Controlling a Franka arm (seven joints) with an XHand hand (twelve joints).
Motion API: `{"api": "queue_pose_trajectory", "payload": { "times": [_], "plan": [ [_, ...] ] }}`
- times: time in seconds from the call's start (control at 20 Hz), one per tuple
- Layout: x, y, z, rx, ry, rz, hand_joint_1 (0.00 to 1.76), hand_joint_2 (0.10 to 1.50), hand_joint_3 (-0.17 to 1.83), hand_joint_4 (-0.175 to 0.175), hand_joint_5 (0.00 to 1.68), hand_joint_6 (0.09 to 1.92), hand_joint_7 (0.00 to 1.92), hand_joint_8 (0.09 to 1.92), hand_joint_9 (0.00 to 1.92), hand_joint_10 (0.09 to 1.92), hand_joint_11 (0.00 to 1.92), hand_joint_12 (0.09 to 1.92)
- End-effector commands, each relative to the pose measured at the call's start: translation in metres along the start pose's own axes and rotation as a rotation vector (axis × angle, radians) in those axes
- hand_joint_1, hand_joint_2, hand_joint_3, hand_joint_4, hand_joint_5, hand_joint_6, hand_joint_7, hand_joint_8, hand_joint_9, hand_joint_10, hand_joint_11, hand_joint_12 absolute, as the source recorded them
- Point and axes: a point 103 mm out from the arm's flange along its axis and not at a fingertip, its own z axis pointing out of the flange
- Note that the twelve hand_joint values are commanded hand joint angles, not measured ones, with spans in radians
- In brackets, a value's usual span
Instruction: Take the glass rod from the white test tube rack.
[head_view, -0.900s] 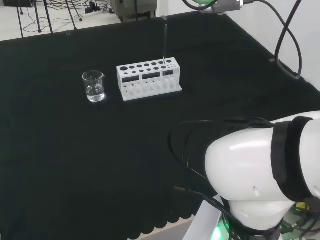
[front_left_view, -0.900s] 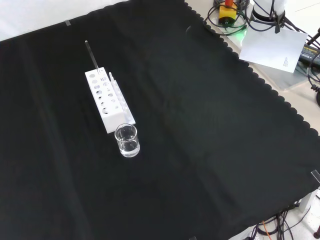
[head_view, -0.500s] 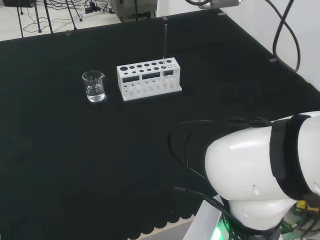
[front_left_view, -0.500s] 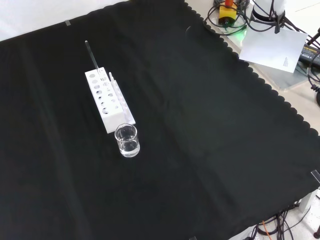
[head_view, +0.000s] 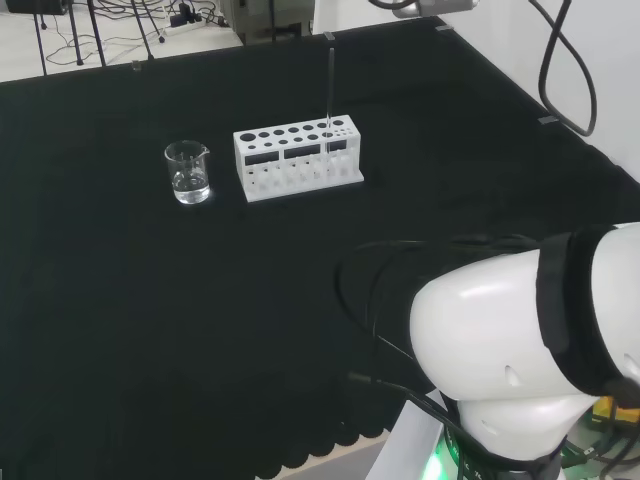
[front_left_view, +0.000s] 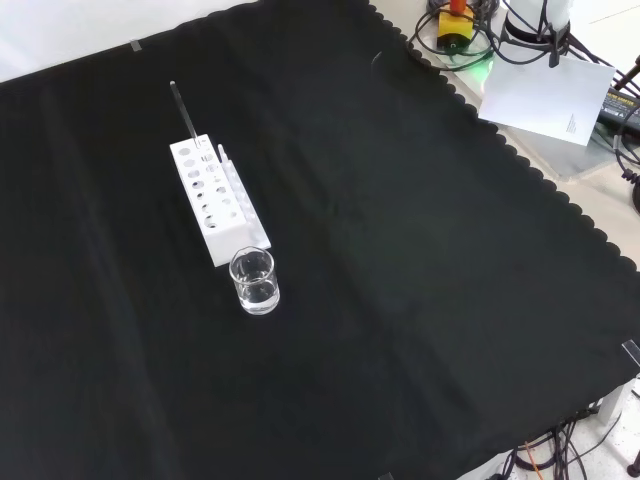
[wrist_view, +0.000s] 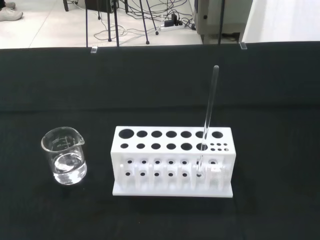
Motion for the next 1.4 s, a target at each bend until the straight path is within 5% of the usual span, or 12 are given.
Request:
{"api": "queue_pose_trajectory", "payload": {
  "times": [0.05,0.15,0.3,0.75,1.4],
  "plan": [
    [-0.019,0.057,0.011,0.027,0.015,-0.001,0.66,1.09,-0.12,-0.17,0.0,0.09,0.04,0.09,0.05,0.28,0.07,0.48],
    [-0.028,0.07,0.011,0.026,0.037,0.008,0.66,1.11,-0.15,-0.168,0.0,0.09,0.02,0.16,0.01,0.43,0.02,0.76],
    [-0.04,0.09,0.015,0.021,0.062,0.013,0.65,1.12,-0.17,-0.163,0.0,0.09,0.0,0.26,0.0,0.51,0.0,0.89],
    [-0.056,0.157,0.042,0.065,0.065,-0.008,0.67,1.1,-0.17,-0.134,0.01,0.09,0.0,0.28,0.0,0.56,0.0,0.92],
    [-0.071,0.235,0.07,0.039,0.056,-0.045,0.72,1.1,-0.17,-0.113,0.17,0.09,0.0,0.39,0.0,0.64,0.0,1.02]
  ]
}}
